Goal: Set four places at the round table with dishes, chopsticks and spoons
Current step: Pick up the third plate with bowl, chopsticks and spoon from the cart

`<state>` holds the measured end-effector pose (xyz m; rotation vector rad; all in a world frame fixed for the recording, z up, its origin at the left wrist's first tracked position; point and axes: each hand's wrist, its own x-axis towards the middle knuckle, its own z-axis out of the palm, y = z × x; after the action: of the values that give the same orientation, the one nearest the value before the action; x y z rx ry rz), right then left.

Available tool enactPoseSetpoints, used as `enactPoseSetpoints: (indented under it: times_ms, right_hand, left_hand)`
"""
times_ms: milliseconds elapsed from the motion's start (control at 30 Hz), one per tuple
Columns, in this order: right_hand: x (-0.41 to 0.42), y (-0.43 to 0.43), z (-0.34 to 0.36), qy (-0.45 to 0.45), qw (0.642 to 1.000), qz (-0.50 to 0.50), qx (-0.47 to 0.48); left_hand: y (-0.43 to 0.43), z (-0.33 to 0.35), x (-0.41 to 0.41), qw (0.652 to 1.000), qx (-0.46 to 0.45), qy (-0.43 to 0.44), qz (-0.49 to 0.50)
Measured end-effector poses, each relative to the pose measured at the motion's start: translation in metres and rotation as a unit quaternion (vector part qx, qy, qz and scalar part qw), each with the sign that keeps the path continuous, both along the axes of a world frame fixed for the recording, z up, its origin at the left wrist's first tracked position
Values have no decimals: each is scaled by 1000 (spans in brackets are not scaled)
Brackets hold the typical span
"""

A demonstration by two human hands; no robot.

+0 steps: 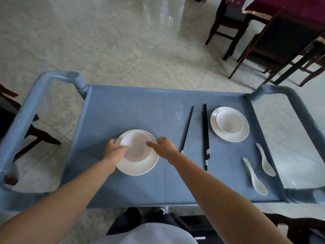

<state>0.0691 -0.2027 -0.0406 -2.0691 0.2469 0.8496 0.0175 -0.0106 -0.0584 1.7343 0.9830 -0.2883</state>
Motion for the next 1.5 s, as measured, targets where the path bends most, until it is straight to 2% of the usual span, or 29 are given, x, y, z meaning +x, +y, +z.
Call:
enactPoseSetpoints:
  times_ms: [233, 300, 400, 433, 533, 633, 800, 1067, 1333, 1500]
  right_hand:
    - [4, -35, 5, 10, 999, -32, -36]
    - [6, -49, 8, -30, 996, -60, -62]
    - [9, -84, 6, -170, 962, -104, -188]
    - [9, -98, 4, -187, 947, -117, -232]
    - [6, -131, -6, -145, 931, -119, -314]
    - [5, -145, -17, -126, 933, -118, -316]
    - [14, -152, -17, -84, 949, -153, -263]
    - [19, -163, -18, -28, 966, -139, -216]
    - [2, -176, -11, -65, 959, -114, -252]
    - [-18, -207, -3, -121, 925, -100, -346]
  left_hand:
    - [-31, 3, 10, 998, 34, 27, -46]
    - [-40, 2, 12, 997, 46, 34, -57]
    - [-47, -1, 16, 995, 52, 39, -70]
    - [-48, -2, 17, 995, 54, 39, -71]
    - [-54, -3, 20, 995, 58, 42, -75]
    - [-58, -4, 20, 995, 43, 44, -77]
    - [-60, -5, 19, 996, 24, 45, -75]
    - [-58, -1, 21, 995, 14, 52, -78]
    - [-67, -1, 31, 991, 58, 95, -78]
    - [-77, -1, 35, 985, 101, 121, -69]
